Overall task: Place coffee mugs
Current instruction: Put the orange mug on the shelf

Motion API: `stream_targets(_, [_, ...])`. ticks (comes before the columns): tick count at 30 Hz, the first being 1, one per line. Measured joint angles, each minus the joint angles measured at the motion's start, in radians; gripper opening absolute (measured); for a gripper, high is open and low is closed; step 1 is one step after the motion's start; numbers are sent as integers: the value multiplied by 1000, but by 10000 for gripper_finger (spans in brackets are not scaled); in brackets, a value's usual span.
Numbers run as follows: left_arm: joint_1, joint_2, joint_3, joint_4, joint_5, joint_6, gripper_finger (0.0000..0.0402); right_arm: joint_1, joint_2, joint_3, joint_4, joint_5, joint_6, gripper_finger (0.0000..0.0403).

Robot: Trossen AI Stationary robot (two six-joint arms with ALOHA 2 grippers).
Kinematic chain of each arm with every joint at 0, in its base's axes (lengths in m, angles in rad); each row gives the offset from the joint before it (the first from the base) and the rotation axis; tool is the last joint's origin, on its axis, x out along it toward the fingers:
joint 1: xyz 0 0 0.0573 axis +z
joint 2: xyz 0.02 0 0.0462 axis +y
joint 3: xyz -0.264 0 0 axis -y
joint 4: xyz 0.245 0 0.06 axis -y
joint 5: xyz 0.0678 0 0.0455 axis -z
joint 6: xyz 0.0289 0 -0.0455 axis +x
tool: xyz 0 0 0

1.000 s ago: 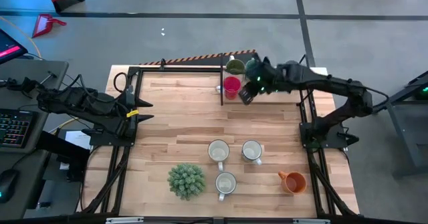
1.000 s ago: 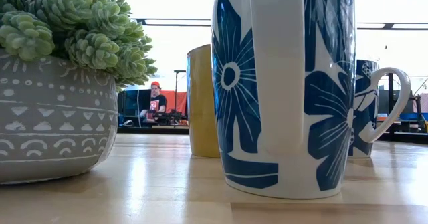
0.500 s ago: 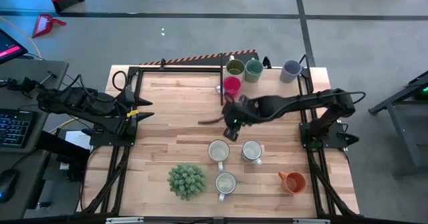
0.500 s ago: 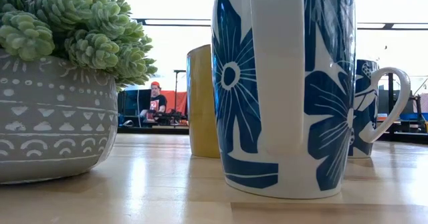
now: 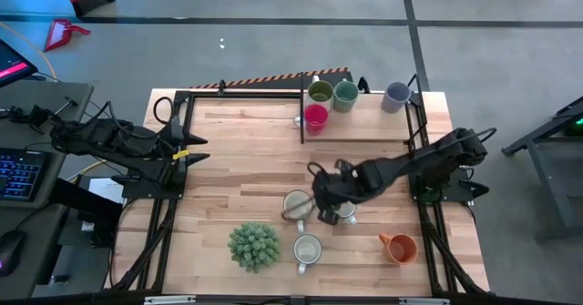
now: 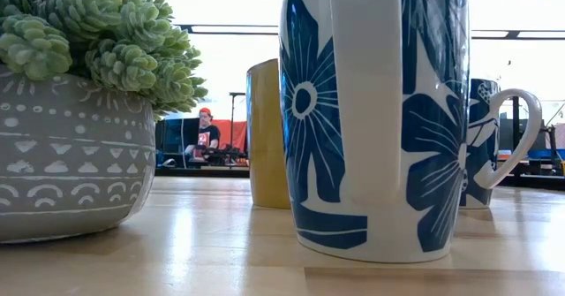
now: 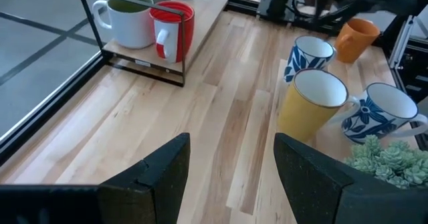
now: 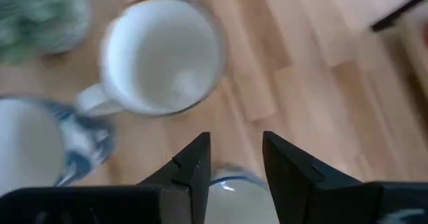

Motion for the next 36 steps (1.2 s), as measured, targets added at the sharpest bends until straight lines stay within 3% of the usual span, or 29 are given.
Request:
stream_targets(6, [0,0,0,-1,1,0,205,116,-11,53,-95,4,72,114])
stream_targets(11, [0,0,0,-1,0,1,205,186,-11,107,-36,8,94,114])
stream_targets(20, [0,0,0,-1,-6,0,205,205,23,116,36,-7,78,114])
stream_targets(24, [0,0,0,-1,-6,0,205,220,48,116,-49,-66,95,114])
stream_targets(30, [0,0,0,-1,-6,0,205,284,62,116,-256,-150,317,114])
stream_targets(36, [0,0,0,-1,-6,0,205,375,62,116,-285,-169,658,114])
